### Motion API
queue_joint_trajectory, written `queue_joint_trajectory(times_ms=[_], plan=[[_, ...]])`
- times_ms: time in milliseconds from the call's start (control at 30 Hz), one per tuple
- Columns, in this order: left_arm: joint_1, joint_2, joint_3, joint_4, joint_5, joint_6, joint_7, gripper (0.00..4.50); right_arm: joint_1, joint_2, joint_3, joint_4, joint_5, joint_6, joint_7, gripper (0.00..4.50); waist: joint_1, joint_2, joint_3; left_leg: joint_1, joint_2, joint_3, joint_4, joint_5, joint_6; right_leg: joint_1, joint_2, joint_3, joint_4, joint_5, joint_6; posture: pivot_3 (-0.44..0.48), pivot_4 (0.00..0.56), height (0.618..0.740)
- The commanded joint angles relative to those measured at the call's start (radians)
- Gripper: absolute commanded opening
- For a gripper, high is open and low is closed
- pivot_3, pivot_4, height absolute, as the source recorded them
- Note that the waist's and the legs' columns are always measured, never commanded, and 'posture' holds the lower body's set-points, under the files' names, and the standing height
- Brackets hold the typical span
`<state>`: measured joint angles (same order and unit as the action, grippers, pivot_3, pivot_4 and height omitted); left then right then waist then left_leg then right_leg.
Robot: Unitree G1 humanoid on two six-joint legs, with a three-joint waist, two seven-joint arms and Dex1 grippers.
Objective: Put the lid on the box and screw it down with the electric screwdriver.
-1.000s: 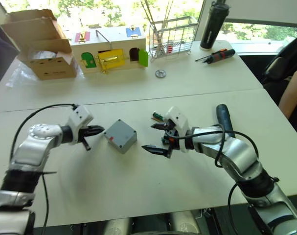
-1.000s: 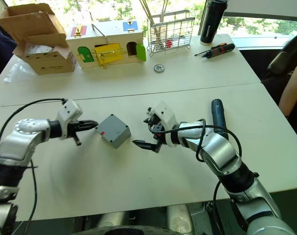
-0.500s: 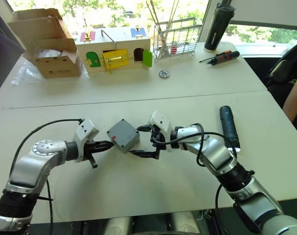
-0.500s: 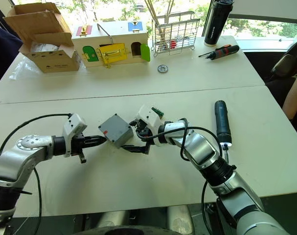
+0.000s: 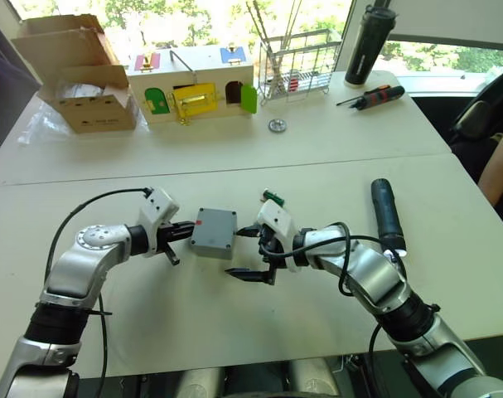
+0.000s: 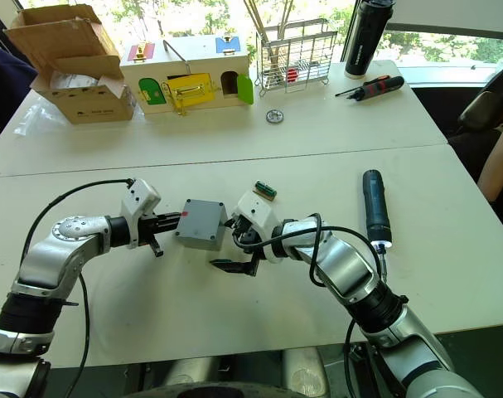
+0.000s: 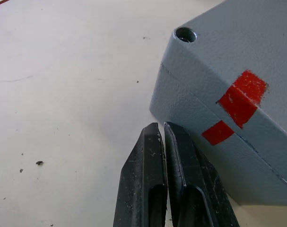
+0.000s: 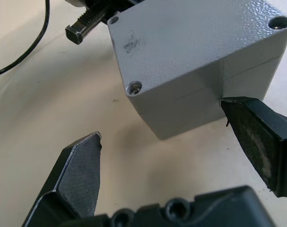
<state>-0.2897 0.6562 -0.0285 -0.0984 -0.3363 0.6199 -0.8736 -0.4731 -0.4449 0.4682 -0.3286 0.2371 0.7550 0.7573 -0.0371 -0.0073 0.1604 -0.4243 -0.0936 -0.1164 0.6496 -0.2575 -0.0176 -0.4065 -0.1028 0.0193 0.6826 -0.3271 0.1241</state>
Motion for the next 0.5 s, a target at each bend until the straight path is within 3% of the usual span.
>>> queue_joint_trajectory(times_ms=[33, 500], plan=[[0.008, 0.02, -0.011, -0.038, -0.012, 0.002, -0.032, 0.14, -0.01, 0.017, -0.035, -0.028, -0.005, -0.003, -0.026, 4.48, 0.0, 0.0, 0.0, 0.0, 0.0, 0.0, 0.0, 0.0, 0.0, 0.0, 0.0, 0.0, 0.0, 0.0, 0.0, 0.0, 0.15, 0.74], [0.01, 0.032, 0.001, -0.065, -0.024, 0.026, -0.05, 0.14, -0.031, 0.062, -0.075, 0.024, -0.013, -0.033, -0.064, 4.48, 0.001, 0.0, 0.0, 0.0, 0.0, 0.0, 0.0, 0.0, 0.0, 0.0, 0.0, 0.0, 0.0, 0.0, 0.0, 0.0, 0.15, 0.74]])
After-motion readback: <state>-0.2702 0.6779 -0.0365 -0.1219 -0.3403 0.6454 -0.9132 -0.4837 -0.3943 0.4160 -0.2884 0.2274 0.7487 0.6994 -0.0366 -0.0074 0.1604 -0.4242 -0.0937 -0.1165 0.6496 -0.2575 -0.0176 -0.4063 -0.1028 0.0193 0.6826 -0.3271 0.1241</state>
